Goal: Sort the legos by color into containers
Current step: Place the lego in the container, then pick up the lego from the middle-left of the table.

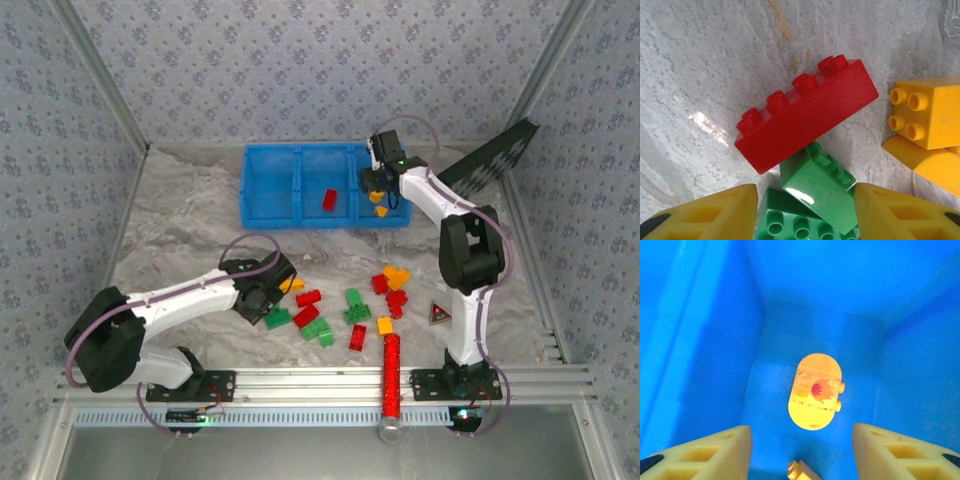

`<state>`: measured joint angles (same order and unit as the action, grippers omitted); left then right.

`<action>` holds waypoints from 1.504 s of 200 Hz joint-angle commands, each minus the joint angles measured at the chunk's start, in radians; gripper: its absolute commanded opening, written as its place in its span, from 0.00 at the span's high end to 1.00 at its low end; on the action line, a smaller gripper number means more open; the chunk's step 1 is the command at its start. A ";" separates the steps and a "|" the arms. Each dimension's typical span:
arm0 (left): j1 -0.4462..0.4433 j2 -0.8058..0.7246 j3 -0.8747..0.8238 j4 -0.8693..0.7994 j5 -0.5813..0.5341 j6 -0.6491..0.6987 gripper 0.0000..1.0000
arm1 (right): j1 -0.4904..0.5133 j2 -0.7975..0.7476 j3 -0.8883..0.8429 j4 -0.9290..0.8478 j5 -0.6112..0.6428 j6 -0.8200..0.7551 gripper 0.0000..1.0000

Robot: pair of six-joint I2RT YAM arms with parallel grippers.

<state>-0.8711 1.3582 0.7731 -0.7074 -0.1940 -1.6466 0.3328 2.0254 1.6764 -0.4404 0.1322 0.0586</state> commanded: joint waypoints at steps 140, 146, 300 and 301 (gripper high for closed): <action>0.019 0.135 -0.002 0.084 0.027 -0.012 0.69 | 0.040 -0.392 -0.221 -0.038 0.048 0.009 0.42; 0.022 0.138 -0.002 0.087 0.031 -0.006 0.70 | 0.040 -0.398 -0.227 -0.040 0.052 0.010 0.42; 0.221 0.086 0.347 -0.027 -0.116 0.450 0.90 | 0.058 -0.767 -0.596 -0.186 -0.066 0.187 0.25; 0.223 0.086 0.350 -0.025 -0.117 0.454 0.90 | 0.057 -0.769 -0.600 -0.186 -0.067 0.189 0.25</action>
<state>-0.6865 1.4654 1.0405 -0.7101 -0.2356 -1.3231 0.3813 1.3033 1.1400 -0.5579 0.1104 0.1802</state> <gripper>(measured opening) 0.246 0.740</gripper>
